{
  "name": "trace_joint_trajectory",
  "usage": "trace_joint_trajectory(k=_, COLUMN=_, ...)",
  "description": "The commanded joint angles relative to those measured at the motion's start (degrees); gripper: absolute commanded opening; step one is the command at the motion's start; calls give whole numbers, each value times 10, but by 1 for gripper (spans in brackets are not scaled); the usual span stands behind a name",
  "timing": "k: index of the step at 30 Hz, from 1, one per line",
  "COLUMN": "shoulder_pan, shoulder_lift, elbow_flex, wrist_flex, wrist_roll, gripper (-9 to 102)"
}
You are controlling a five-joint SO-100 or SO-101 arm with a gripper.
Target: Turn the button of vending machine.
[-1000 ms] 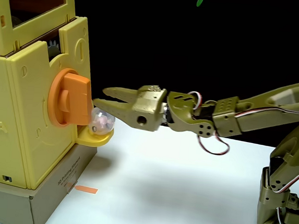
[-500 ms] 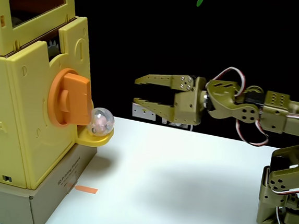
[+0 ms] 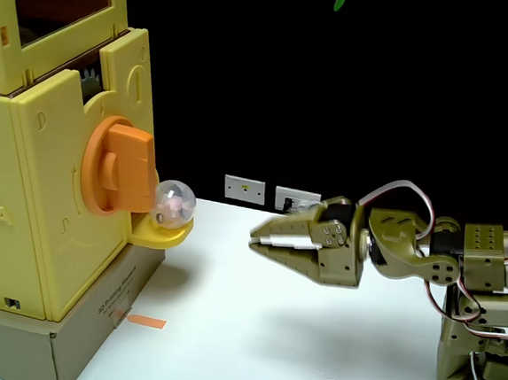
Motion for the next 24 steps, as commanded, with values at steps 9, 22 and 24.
trace_joint_trajectory(k=9, shoulder_pan=-31, shoulder_lift=116, elbow_flex=102, wrist_flex=162, wrist_roll=-36, gripper=-1)
trace_joint_trajectory(k=22, shoulder_pan=-62, shoulder_lift=297, elbow_flex=102, wrist_flex=451, wrist_roll=-54, gripper=0)
trace_joint_trajectory(k=24, shoulder_pan=-61, shoulder_lift=304, elbow_flex=102, wrist_flex=461, wrist_roll=-53, gripper=0)
